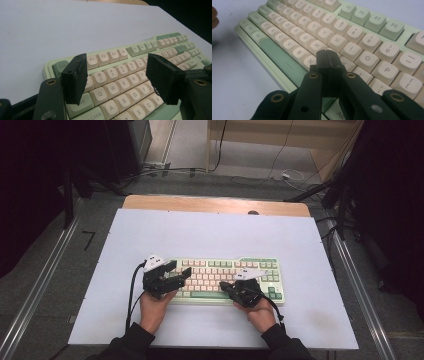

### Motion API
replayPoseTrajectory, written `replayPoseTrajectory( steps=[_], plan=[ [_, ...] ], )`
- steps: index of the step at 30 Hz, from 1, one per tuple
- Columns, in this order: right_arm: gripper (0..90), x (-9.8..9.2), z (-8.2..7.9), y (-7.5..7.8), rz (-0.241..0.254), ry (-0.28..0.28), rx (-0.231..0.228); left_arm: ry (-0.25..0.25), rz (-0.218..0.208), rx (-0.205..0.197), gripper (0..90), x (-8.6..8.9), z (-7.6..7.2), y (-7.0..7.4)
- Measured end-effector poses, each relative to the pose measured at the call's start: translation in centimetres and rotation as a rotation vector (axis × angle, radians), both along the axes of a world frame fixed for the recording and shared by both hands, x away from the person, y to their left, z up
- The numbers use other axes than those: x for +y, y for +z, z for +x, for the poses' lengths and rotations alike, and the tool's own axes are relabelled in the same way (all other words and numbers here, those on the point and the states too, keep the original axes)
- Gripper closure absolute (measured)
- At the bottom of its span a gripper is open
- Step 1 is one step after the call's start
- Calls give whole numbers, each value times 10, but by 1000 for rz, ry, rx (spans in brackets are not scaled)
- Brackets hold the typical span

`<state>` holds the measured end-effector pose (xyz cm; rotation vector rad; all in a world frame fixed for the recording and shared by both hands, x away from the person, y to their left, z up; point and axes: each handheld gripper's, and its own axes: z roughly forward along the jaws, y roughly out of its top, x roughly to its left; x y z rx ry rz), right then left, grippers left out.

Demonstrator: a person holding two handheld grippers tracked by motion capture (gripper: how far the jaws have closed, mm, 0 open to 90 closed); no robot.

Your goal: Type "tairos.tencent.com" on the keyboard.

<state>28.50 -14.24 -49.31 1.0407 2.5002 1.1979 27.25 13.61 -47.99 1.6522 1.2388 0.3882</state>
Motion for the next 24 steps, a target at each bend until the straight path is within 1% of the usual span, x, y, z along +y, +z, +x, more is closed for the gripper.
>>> replayPoseTrajectory(
  steps=[3, 5, 7, 8, 10, 11, 12, 13, 16, 19, 24],
  plan=[
    [874, 0, 0, 1, 3, 0, 3, -1, -1, -2, 344, 0, 0, 0],
    [845, -5, 0, 5, 40, -4, -1, 4, -5, -5, 344, 1, 0, 1],
    [802, -10, 0, 12, 80, -17, -15, 5, -6, -3, 344, 1, 0, 1],
    [762, -15, 1, 16, 109, -28, -23, 5, -5, -3, 344, 1, 0, 1],
    [660, -20, 3, 20, 143, -44, -25, 3, -6, -5, 344, 1, 0, 1],
    [609, -24, 3, 22, 154, -51, -32, 3, -4, -5, 344, 1, 0, 1],
    [497, -26, 4, 24, 163, -65, -40, 5, -5, -5, 344, 0, -1, 1],
    [430, -29, 5, 25, 169, -83, -41, 6, -4, -6, 344, 1, -1, 1],
    [299, -36, 7, 28, 193, -123, -46, 9, -3, -7, 344, 1, -1, 1],
    [240, -41, 9, 28, 192, -150, -55, 11, -2, -9, 343, 2, -1, 1],
    [224, -45, 9, 29, 194, -170, -55, 18, -2, -16, 341, 2, -2, 2]
  ],
)
